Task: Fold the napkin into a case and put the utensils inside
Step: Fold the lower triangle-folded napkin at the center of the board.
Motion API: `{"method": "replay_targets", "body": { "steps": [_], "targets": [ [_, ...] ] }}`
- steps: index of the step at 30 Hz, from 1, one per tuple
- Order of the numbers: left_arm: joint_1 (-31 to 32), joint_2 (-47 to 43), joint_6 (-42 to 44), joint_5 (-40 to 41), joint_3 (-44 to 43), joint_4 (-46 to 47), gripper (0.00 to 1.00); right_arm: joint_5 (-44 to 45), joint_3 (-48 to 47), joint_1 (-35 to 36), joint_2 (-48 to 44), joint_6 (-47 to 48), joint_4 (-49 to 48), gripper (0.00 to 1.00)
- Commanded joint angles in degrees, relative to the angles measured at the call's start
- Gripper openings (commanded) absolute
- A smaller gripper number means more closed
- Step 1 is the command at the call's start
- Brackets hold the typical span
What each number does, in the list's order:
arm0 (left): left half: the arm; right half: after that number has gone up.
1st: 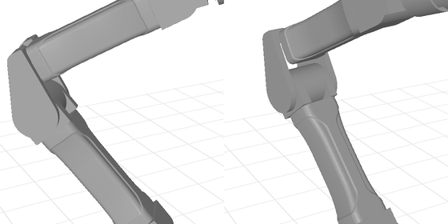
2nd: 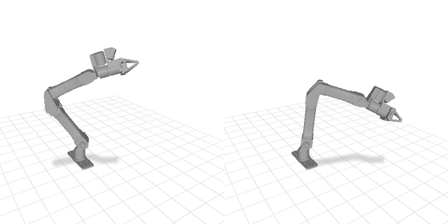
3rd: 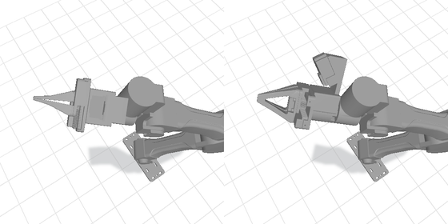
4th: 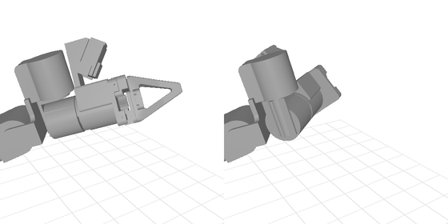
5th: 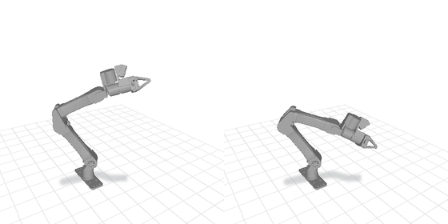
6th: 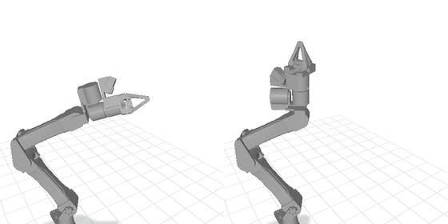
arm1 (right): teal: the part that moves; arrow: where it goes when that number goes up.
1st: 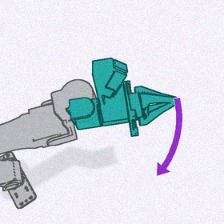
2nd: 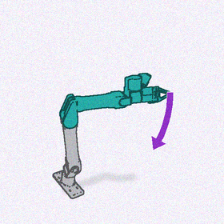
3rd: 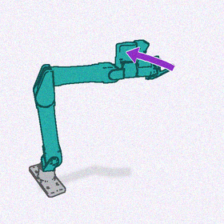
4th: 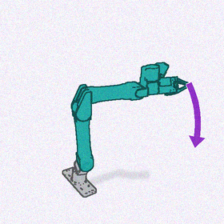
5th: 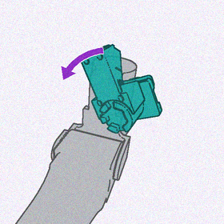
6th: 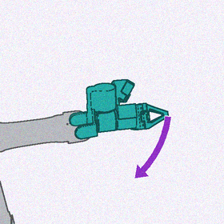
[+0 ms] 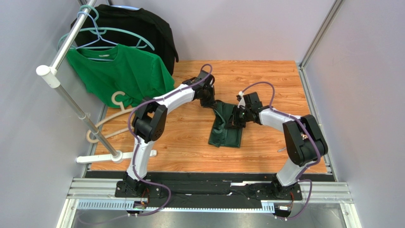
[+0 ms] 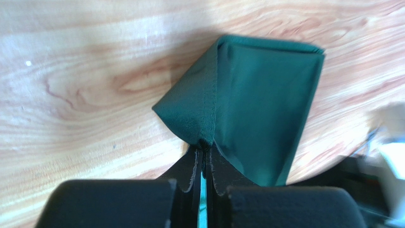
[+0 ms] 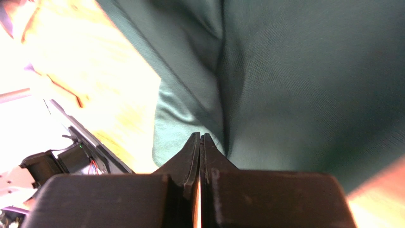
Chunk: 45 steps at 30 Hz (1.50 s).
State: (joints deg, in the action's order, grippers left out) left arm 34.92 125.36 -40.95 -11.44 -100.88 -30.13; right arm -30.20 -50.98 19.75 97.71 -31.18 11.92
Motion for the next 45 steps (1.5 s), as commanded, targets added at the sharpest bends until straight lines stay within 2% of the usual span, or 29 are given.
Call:
{"method": "replay_targets", "body": {
  "steps": [1,6,15,25,34,38,45],
  "targets": [
    [0.77,-1.52,2.1,2.13,-3.0,-3.53,0.0,3.56,-6.39,-2.07,-4.29,2.52,6.0,0.0],
    [1.38,-2.05,3.86,2.12,-4.59,-6.25,0.0,3.47,-12.29,-4.01,-0.6,2.61,6.88,0.0],
    [1.56,-3.11,5.35,1.16,-6.78,-8.98,0.0,3.3,-24.59,-3.93,13.46,4.37,5.57,0.0],
    [2.0,-0.29,5.79,-1.83,-10.65,-10.83,0.0,-0.63,-31.8,-3.05,21.46,2.88,4.69,0.0],
    [2.26,3.92,5.27,-3.32,-15.22,-9.78,0.0,-11.45,-35.5,-3.13,26.39,-4.4,-0.58,0.0],
    [2.26,6.91,6.14,-4.38,-17.85,-8.81,0.0,-15.68,-36.99,-3.31,27.97,-3.2,-0.5,0.0],
    [2.26,11.39,5.27,-2.88,-21.11,-7.67,0.0,-8.92,-33.83,-6.03,23.49,-0.99,5.81,0.0]
  ]
}}
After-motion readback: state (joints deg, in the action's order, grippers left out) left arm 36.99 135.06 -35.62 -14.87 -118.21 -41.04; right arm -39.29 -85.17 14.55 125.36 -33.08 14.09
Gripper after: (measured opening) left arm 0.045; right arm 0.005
